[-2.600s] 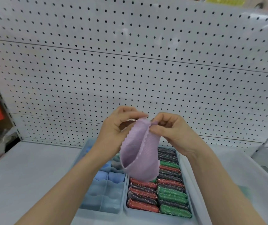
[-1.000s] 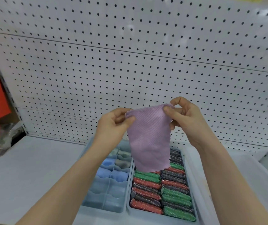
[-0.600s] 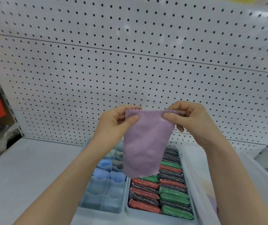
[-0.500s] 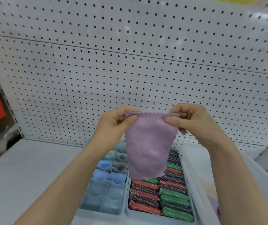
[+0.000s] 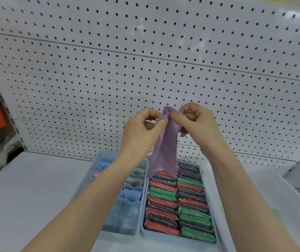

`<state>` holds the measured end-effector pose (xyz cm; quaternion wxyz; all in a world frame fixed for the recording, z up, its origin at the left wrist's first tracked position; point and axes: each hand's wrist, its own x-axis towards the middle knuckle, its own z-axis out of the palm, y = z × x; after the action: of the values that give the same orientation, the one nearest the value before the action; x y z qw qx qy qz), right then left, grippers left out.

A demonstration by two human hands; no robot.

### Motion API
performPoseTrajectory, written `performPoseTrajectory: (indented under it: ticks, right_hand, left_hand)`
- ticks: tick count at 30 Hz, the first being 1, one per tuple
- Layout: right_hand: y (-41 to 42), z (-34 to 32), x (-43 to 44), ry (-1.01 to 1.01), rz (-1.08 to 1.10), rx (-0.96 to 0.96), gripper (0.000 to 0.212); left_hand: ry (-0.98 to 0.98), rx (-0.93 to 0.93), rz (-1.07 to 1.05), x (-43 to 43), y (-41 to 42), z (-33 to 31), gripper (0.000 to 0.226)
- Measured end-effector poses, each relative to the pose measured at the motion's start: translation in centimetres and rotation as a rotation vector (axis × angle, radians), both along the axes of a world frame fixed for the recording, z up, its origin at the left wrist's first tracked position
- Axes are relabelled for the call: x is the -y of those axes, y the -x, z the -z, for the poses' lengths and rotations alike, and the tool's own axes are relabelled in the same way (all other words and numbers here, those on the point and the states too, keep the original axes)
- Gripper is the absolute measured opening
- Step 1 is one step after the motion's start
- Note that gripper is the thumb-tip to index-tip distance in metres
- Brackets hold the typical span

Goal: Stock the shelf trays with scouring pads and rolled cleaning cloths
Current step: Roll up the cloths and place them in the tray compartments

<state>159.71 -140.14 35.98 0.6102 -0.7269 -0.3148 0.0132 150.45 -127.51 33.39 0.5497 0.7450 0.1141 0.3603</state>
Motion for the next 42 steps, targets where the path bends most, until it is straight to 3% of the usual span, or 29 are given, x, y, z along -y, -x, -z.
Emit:
performPoseTrajectory:
  ticks: [9,13,25,30,34,36,38,42]
  right_hand:
    - [0.9,-0.3,-0.6,-0.091,-0.028,-0.044,0.015]
    - [1.4,-0.3,-0.7,-0.121,-0.036,-0.079,0.016]
    - [2.0,-0.3,-0.4,-0.167,-0.035,-0.152,0.013]
    - [2.1,-0.3,-0.1,-0.148,-0.141,-0.187,0.024]
    - [1.3,0.0,0.9,-0.128,-0.089,-0.068,0.012]
    - [0.4,0.3,1.4,-0.016,-0.058,0.012,0.03]
    - [0.2,0.5,1.3,0.078,-0.209,-0.072,0.037]
    - [0.3,1.2,0.8,0.023,-0.322,-0.173,0.022]
  left_hand:
    - [0.081,0.041,0.048,0.5,0.4,-1.0,0.004]
    - [0.092,0.009,0.089,0.6,0.9,-0.8,0.016]
    - [0.001,0.061,0.122,0.3,0.9,-0.2,0.026]
    - [0.047,0.057,0.13,0.4,0.7,-0.2,0.021]
    - [0.05,0.049,0.116,-0.4,0.5,0.1,0.016]
    - [0.062,0.056,0.176,-0.6,0.7,-0.1,0.018]
    - [0.063,0.073,0.245,-0.7,0.9,-0.2,0.022]
    - [0.112,0.097,0.308,-0.9,1.0,0.4,0.027]
